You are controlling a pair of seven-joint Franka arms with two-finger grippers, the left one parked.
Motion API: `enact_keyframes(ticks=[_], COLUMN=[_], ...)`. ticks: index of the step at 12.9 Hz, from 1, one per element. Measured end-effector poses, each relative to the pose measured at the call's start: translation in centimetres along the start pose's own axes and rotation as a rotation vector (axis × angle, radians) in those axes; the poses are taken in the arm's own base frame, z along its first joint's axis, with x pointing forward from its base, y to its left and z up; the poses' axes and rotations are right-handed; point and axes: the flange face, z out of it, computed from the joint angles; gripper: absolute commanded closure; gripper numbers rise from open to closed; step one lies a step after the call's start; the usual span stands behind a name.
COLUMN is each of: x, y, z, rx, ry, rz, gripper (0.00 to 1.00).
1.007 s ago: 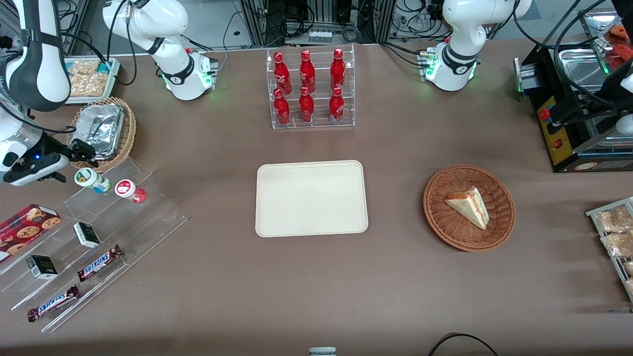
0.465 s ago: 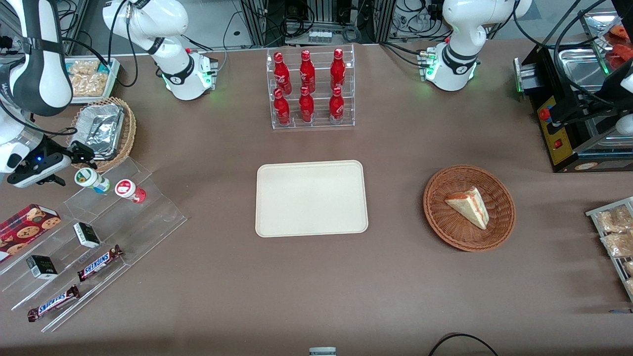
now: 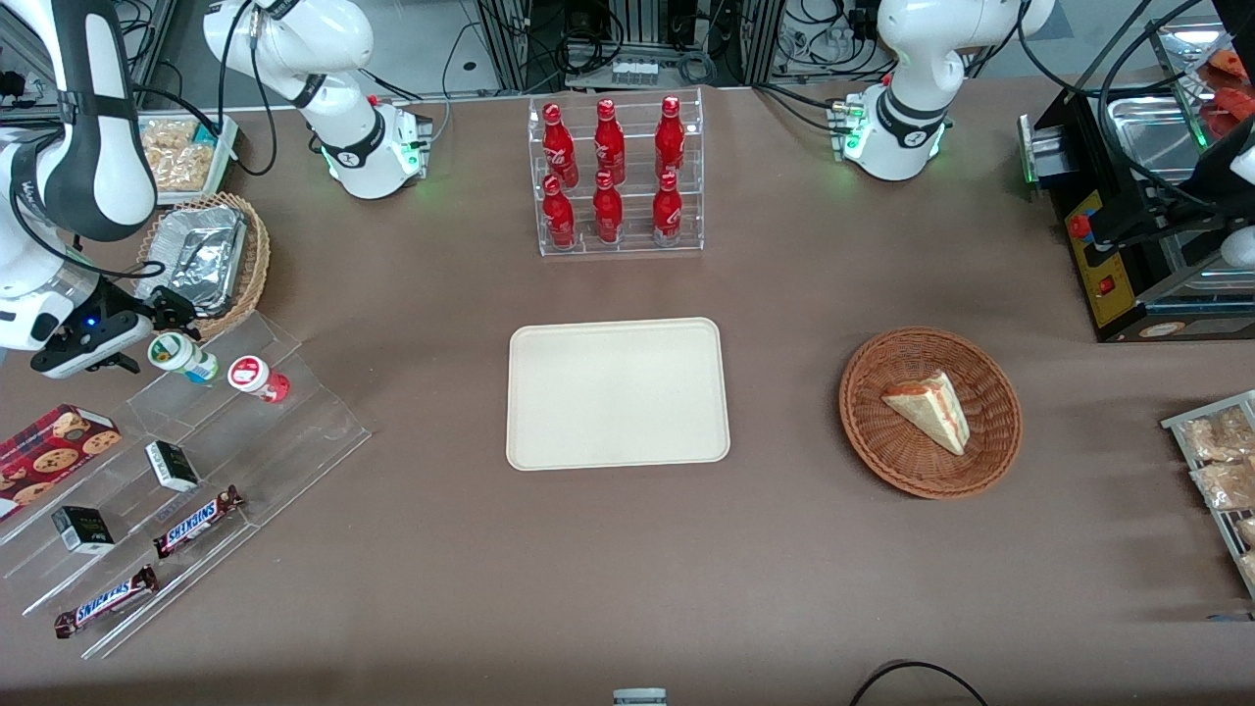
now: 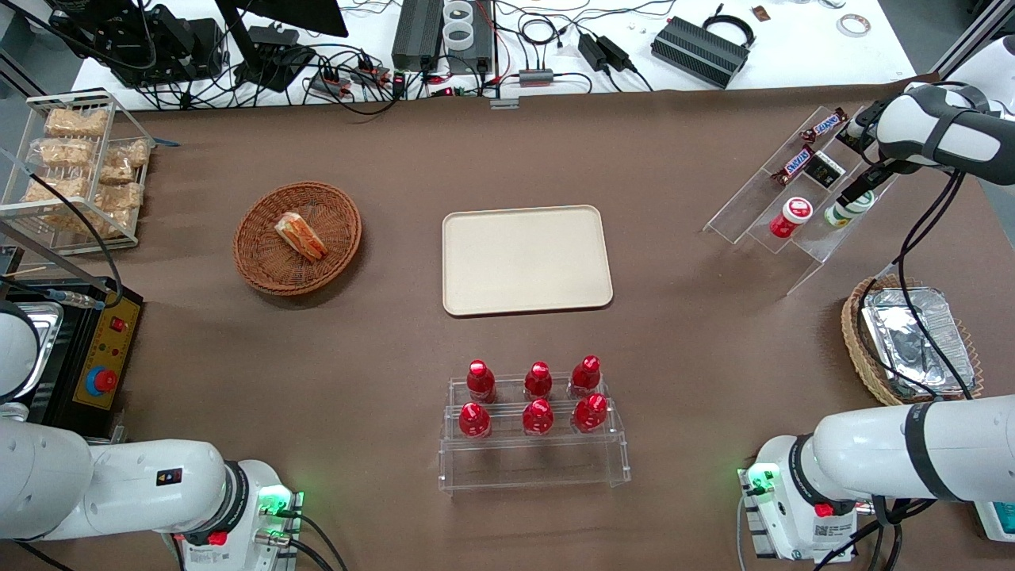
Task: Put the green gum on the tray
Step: 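Lower the open right gripper around the green-and-white gum bottle, then close the right gripper on the gum bottle and lift it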
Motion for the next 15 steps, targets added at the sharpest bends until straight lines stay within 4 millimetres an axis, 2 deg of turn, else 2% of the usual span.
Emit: enact_keyframes(ticks=[6, 9, 10, 13, 14, 15], x=[0.05, 0.06, 0.06, 0.06, 0.06, 0.08], y=[0.07, 0.08, 0.08, 0.08, 0.09, 0.11], z=[0.71, 0.72, 0.72, 0.78, 0.87, 0.89], rx=[0.003, 0.003, 0.002, 0.003, 0.004, 0.004], ry=[-0.008, -0.008, -0.008, -0.008, -0.01, -0.01], rz=[0.0, 0.0, -0.001, -0.001, -0.001, -0.001], gripper=[0.02, 0.13, 0.23, 0.77, 0.87, 0.93])
